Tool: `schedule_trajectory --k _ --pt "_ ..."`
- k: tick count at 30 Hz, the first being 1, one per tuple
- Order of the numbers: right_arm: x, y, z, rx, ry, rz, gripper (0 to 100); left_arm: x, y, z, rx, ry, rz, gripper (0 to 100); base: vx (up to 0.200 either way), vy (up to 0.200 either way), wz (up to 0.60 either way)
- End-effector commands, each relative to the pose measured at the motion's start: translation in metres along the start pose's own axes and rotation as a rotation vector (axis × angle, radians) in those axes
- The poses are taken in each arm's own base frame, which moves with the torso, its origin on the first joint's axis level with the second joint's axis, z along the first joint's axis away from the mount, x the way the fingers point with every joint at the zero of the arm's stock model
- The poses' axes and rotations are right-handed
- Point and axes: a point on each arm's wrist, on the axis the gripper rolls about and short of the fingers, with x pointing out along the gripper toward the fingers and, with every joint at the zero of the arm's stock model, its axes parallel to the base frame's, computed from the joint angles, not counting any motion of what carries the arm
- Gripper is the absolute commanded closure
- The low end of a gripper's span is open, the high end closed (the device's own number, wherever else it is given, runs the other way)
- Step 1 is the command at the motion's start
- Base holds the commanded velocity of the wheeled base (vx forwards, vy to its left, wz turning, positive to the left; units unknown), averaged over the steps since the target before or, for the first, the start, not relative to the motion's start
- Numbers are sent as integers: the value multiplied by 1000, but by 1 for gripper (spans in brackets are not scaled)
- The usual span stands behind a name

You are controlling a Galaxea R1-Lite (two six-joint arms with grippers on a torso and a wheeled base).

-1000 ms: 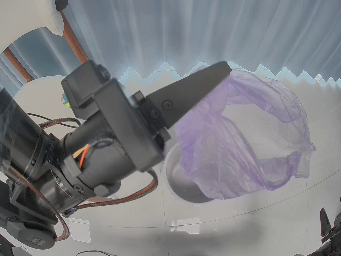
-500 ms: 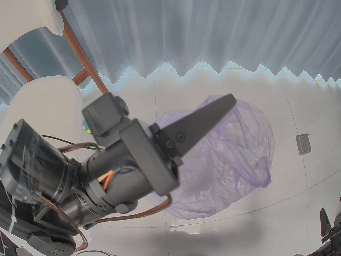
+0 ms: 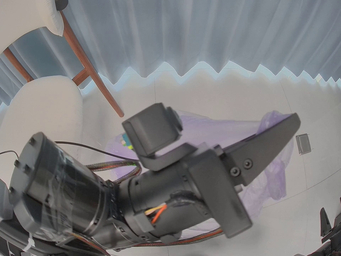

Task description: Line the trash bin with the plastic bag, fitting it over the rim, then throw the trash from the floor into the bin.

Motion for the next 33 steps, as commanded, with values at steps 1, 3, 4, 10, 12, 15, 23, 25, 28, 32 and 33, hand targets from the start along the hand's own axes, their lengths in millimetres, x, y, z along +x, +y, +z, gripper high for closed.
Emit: schedule_trajectory --k 1,3,4,10,12,15,23,25,28,32,33 --pt "0 0 -5 0 1 0 0 10 3 -11 -16 18 -9 100 0 0 0" --pt "0 0 -5 0 1 0 0 13 5 -20 -28 24 0 100 0 0 0" --pt "0 0 -5 0 1 0 0 15 6 -23 -31 29 4 100 0 0 0" --pt "0 0 -5 0 1 0 0 18 7 -25 -33 28 2 100 0 0 0" --pt "0 0 -5 0 1 0 0 18 7 -25 -35 28 2 100 0 0 0" --pt "0 0 -5 0 1 0 0 18 7 -24 -31 25 0 100 0 0 0" --pt "0 0 -5 0 1 0 0 -5 38 -7 4 8 128 100 0 0 0" --pt "0 0 -5 0 1 0 0 -7 40 -5 7 4 139 100 0 0 0" --pt "0 0 -5 0 1 0 0 -29 65 13 43 -31 254 100 0 0 0" --pt "0 0 -5 0 1 0 0 -54 102 38 120 -86 399 100 0 0 0" --pt "0 0 -5 0 1 0 0 -59 110 41 141 -91 432 100 0 0 0"
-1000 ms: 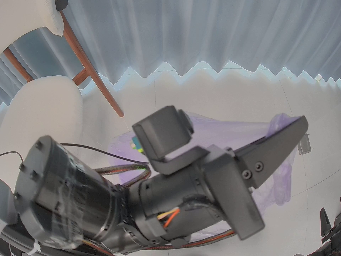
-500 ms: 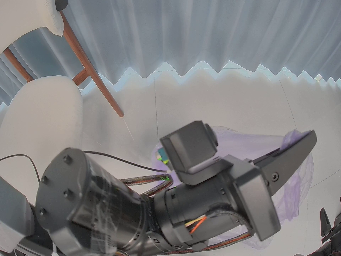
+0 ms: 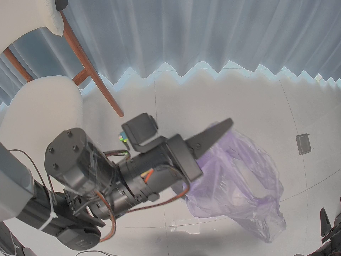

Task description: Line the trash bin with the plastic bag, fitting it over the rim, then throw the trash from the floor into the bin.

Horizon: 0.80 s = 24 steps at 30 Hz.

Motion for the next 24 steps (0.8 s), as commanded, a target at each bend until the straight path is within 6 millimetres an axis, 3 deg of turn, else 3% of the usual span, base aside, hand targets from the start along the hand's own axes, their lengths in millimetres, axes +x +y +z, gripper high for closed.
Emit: schedule_trajectory --k 1,6,9,14,16,21,24 --pt "0 0 -5 0 1 0 0 -23 63 27 109 -59 219 100 0 0 0" --pt "0 0 -5 0 1 0 0 -35 109 25 276 -17 358 100 0 0 0" --pt "0 0 -5 0 1 0 0 -45 122 29 347 -3 412 100 0 0 0" --pt "0 0 -5 0 1 0 0 -57 111 30 341 35 387 100 0 0 0" --pt "0 0 -5 0 1 0 0 -70 101 31 361 75 369 100 0 0 0" --pt "0 0 -5 0 1 0 0 -72 97 38 484 69 370 100 0 0 0" --pt "0 0 -5 0 1 0 0 -71 105 47 578 30 428 100 0 0 0"
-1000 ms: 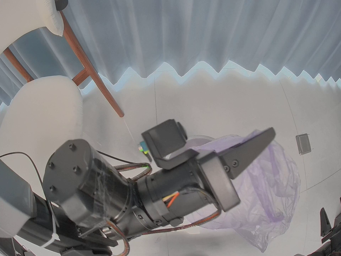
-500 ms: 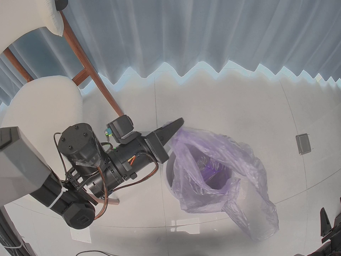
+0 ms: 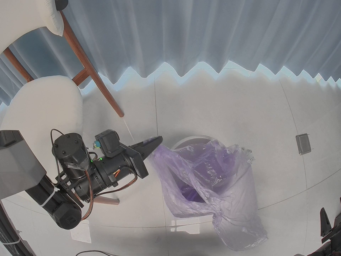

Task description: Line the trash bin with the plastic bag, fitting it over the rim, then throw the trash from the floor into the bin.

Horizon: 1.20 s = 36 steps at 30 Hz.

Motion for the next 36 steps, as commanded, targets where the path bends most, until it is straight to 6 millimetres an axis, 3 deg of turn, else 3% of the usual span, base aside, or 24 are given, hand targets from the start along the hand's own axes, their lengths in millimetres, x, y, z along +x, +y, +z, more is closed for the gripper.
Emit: schedule_trajectory --k 1,18,21,23,25,28,30,31,32,36 --pt "0 0 -5 0 1 0 0 1 10 11 75 -60 84 100 0 0 0" --pt "0 0 -5 -2 -6 3 0 -3 -6 21 89 -96 58 100 0 0 0" --pt "-3 0 13 32 -99 17 0 -2 -10 20 87 -95 42 100 0 0 0" --pt "-4 -2 60 133 -204 74 0 -1 -11 22 89 -99 36 100 0 0 0" --pt "0 -2 68 173 -174 126 0 -1 -10 21 88 -96 34 100 0 0 0" --pt "11 -1 77 285 -69 233 0 -1 -10 19 88 -89 38 100 0 0 0" --pt "28 4 104 516 37 314 0 0 -8 20 88 -95 44 100 0 0 0" --pt "28 4 104 516 37 314 0 0 -8 20 88 -95 44 100 0 0 0" --pt "40 8 120 669 107 349 0 -1 -9 22 91 -101 39 100 0 0 0" --pt "69 21 115 683 295 339 0 3 -8 27 93 -122 35 100 0 0 0"
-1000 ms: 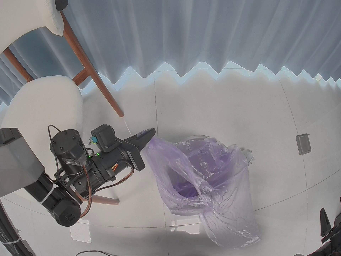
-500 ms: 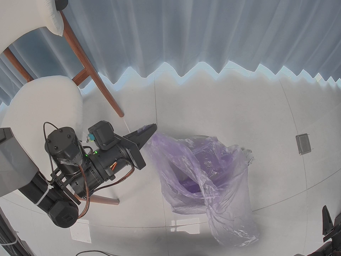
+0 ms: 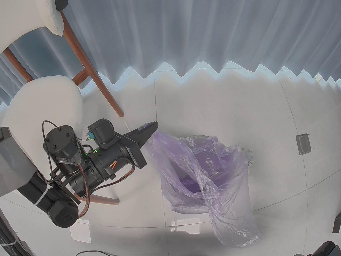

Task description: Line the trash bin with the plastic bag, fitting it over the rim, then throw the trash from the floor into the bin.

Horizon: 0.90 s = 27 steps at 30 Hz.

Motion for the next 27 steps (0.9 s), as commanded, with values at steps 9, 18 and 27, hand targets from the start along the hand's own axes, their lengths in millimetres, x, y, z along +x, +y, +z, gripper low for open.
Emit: schedule_trajectory --k 9,18,27 --pt "97 6 -31 -177 719 130 0 16 8 14 -135 -73 -11 100 0 -22 0" --pt "137 13 -40 -272 821 198 0 15 17 13 -161 -46 -49 100 0 -200 0" --pt "146 12 -52 -274 913 255 0 16 20 8 -162 -35 -40 100 0 -200 0"
